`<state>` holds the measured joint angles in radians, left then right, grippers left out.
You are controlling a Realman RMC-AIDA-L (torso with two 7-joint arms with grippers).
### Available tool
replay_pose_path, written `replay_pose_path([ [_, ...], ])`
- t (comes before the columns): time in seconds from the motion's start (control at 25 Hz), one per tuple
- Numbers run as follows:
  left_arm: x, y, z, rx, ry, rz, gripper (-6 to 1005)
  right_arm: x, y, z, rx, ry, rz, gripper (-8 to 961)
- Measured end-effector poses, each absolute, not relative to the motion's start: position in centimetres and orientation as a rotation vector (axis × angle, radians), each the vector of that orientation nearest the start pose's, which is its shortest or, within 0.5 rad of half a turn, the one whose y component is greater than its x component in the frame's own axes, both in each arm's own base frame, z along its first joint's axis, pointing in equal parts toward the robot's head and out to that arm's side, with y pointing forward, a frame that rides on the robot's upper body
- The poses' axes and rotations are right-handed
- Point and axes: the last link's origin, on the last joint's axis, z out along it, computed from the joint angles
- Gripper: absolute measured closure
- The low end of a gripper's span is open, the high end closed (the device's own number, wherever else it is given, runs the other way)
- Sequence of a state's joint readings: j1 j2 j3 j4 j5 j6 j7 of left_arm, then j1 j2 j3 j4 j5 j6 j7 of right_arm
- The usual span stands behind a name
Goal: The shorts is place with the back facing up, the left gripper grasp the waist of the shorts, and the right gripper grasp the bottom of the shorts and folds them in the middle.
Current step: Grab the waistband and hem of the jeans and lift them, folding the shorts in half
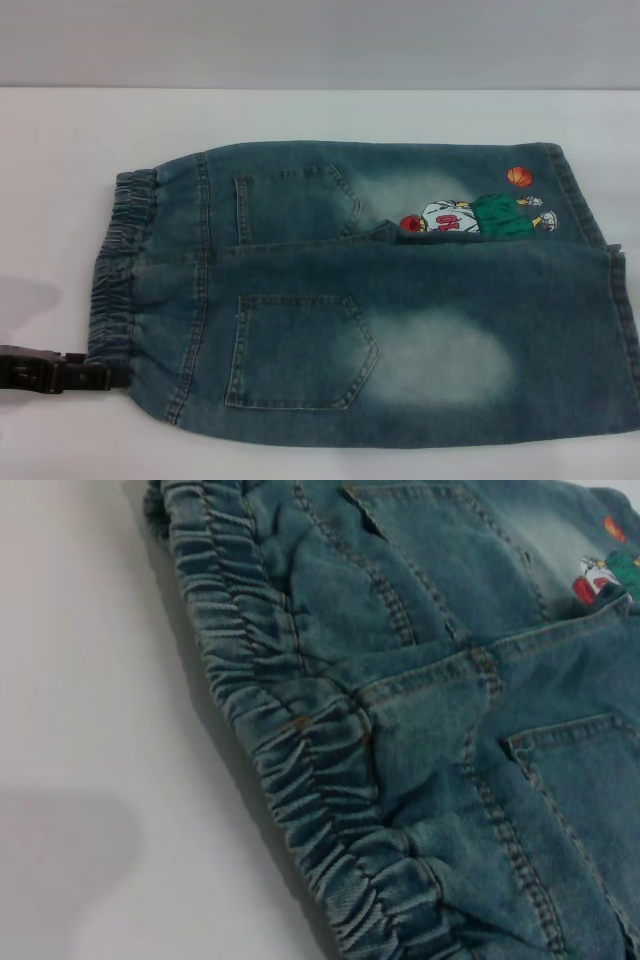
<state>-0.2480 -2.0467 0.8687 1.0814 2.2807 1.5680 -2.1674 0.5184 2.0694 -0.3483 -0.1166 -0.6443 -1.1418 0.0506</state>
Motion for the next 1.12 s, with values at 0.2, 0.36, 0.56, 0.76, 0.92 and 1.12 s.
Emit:
replay_pose_path([
  [0.2,-33.66,27.01,4.65,-2.405,-1.518,-0.107,208,37.22,35.13,8.37,-1.174,0.479,0.51,459],
  [0.36,-33.7,27.04,4.73,-2.4,-1.519,-0.109,209,37.19,35.16,8.36,-1.175,0.478,0.51,459],
  [0.56,-33.79,27.04,4.86,-2.405,-1.512,-0.096,211,37.23,35.13,8.37,-1.174,0.479,0.509,460],
  [0.76,-34.01,27.05,4.8,-2.408,-1.51,-0.045,391,37.26,35.11,8.4,-1.172,0.479,0.508,460],
  [0.92,-33.98,27.07,4.68,-2.415,-1.504,-0.031,571,37.29,35.08,8.43,-1.171,0.479,0.507,461],
  [1.12,-33.9,27.18,4.7,-2.418,-1.496,-0.032,775,37.37,35.01,8.45,-1.169,0.48,0.505,461],
])
